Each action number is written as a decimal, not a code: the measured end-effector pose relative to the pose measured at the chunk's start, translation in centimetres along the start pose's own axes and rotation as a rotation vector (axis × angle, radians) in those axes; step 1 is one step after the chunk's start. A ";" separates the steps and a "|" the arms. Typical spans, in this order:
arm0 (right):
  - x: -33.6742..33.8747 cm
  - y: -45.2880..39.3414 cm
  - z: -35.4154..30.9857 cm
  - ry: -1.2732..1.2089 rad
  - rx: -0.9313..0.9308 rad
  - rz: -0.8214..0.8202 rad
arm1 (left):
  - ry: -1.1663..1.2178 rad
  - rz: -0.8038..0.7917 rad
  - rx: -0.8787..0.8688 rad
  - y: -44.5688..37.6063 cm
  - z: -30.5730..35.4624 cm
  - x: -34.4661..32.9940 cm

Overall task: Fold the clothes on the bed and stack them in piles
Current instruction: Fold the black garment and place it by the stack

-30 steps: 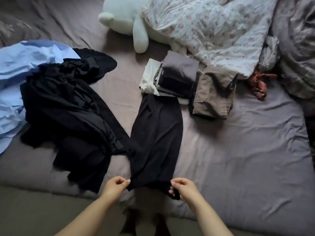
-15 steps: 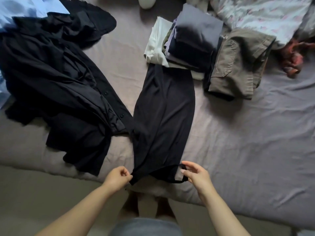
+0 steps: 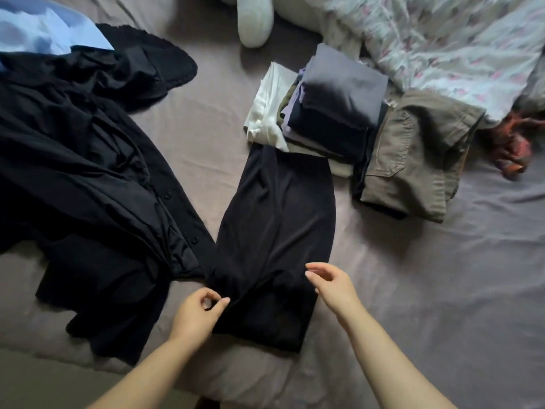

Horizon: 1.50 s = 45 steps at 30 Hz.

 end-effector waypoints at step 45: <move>-1.4 -0.6 2.1 0.166 0.026 0.239 | 1.253 -0.289 0.181 -1.7 4.2 -11.5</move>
Point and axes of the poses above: each hand's wrist, its own y-axis away from the middle knuckle, its own x-axis out of the back of the hand, z = x × y, the point moved 8 cm from there along -y, towards the middle knuckle, and after that the axes turned 15 degrees about -z, right-handed, at the moved point
